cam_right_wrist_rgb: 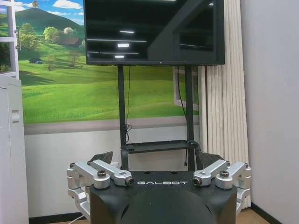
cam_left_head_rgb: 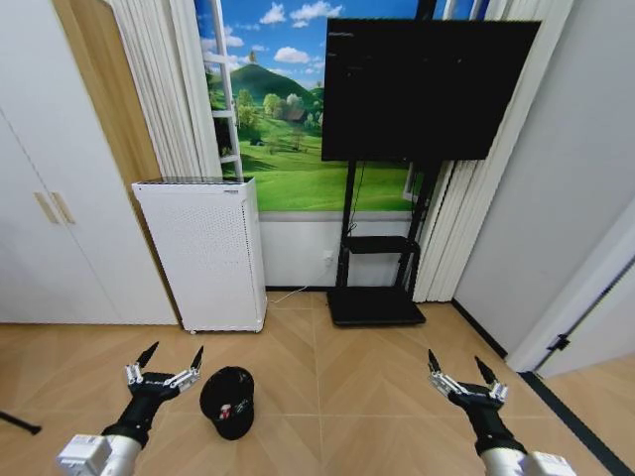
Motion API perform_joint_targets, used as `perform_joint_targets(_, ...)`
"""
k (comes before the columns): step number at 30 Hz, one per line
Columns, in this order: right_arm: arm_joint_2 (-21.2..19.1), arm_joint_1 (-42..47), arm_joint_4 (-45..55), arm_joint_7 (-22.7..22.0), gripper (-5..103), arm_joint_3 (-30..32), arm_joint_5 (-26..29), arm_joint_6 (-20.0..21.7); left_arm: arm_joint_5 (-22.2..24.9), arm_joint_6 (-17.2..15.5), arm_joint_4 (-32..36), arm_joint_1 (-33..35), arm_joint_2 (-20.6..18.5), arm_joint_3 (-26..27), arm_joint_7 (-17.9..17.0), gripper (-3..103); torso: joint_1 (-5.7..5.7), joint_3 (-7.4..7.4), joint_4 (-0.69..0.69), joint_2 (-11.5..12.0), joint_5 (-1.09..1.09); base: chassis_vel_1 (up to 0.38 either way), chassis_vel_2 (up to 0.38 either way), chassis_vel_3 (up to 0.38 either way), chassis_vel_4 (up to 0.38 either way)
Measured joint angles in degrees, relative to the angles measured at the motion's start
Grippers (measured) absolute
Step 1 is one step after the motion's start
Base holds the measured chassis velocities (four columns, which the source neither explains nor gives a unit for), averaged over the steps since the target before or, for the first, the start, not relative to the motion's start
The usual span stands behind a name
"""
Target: Pick up the trash bin and place the garbage on the floor into it.
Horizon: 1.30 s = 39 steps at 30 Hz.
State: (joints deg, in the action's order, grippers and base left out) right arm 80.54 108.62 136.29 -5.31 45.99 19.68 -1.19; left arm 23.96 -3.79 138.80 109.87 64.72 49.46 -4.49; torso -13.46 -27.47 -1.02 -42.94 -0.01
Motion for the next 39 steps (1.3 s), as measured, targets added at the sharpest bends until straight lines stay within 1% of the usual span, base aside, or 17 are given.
perform_joint_targets(4,0.0,0.0,0.0,0.0,100,0.0,0.0,0.0,0.0,0.0,0.0,0.0,0.0,0.0,0.0,100,0.00,0.00,-0.01,0.0,0.02,0.000,0.000,0.000,0.000)
perform_joint_targets(10,0.0,0.0,0.0,0.0,100,0.0,0.0,0.0,0.0,0.0,0.0,0.0,0.0,0.0,0.0,100,0.00,0.00,0.01,0.0,0.02,0.036,-0.055,-0.025,0.056)
perform_joint_targets(11,0.0,0.0,0.0,0.0,100,0.0,0.0,0.0,0.0,0.0,0.0,0.0,0.0,0.0,0.0,100,0.00,0.00,-0.01,0.0,0.02,0.073,-0.085,-0.102,0.069)
perform_joint_targets(18,0.0,0.0,0.0,0.0,100,0.0,0.0,0.0,0.0,0.0,0.0,0.0,0.0,0.0,0.0,100,0.00,0.00,-0.01,0.0,0.02,0.131,-0.117,-0.146,0.135)
perform_joint_targets(21,0.0,0.0,0.0,0.0,100,0.0,0.0,0.0,0.0,0.0,0.0,0.0,0.0,0.0,0.0,100,0.01,0.00,0.01,0.0,-0.01,0.211,-0.209,-0.183,0.201)
perform_joint_targets(22,0.0,0.0,0.0,0.0,100,0.0,0.0,0.0,0.0,0.0,0.0,0.0,0.0,0.0,0.0,100,0.01,0.00,0.01,0.0,-0.01,0.209,-0.219,-0.222,0.199)
perform_joint_targets(23,0.0,0.0,0.0,0.0,100,0.0,0.0,0.0,0.0,0.0,0.0,0.0,0.0,0.0,0.0,100,0.01,0.00,0.00,0.0,0.04,0.244,-0.219,-0.252,0.231)
perform_joint_targets(26,0.0,0.0,0.0,0.0,100,0.0,0.0,0.0,0.0,0.0,0.0,0.0,0.0,0.0,0.0,100,0.00,-0.01,-0.02,0.0,0.01,0.246,-0.268,-0.255,0.288)
perform_joint_targets(29,0.0,0.0,0.0,0.0,100,0.0,0.0,0.0,0.0,0.0,0.0,0.0,0.0,0.0,0.0,100,0.01,0.00,0.00,0.0,0.00,0.278,-0.327,-0.294,0.296)
perform_joint_targets(31,0.0,0.0,0.0,0.0,100,0.0,0.0,0.0,0.0,0.0,0.0,0.0,0.0,0.0,0.0,100,0.01,0.00,0.00,0.0,0.01,0.322,-0.315,-0.321,0.360)
perform_joint_targets(32,0.0,0.0,0.0,0.0,100,0.0,0.0,0.0,0.0,0.0,0.0,0.0,0.0,0.0,0.0,100,0.01,0.00,-0.01,0.0,0.04,0.351,-0.336,-0.321,0.347)
perform_joint_targets(34,0.0,0.0,0.0,0.0,100,0.0,0.0,0.0,0.0,0.0,0.0,0.0,0.0,0.0,0.0,100,0.02,0.01,-0.01,0.0,0.02,0.333,-0.336,-0.359,0.355)
perform_joint_targets(35,0.0,0.0,0.0,0.0,100,0.0,0.0,0.0,0.0,0.0,0.0,0.0,0.0,0.0,0.0,100,0.01,0.00,0.01,0.0,-0.08,0.382,-0.369,-0.359,0.355)
perform_joint_targets(36,0.0,0.0,0.0,0.0,100,0.0,0.0,0.0,0.0,0.0,0.0,0.0,0.0,0.0,0.0,100,0.02,0.01,0.00,0.0,0.06,0.382,-0.360,-0.399,0.368)
perform_joint_targets(38,0.0,0.0,0.0,0.0,100,0.0,0.0,0.0,0.0,0.0,0.0,0.0,0.0,0.0,0.0,100,0.01,-0.01,0.00,0.0,0.11,0.390,-0.360,-0.362,0.368)
perform_joint_targets(39,0.0,0.0,0.0,0.0,100,0.0,0.0,0.0,0.0,0.0,0.0,0.0,0.0,0.0,0.0,100,0.03,0.02,0.00,0.0,-0.07,0.337,-0.372,-0.354,0.341)
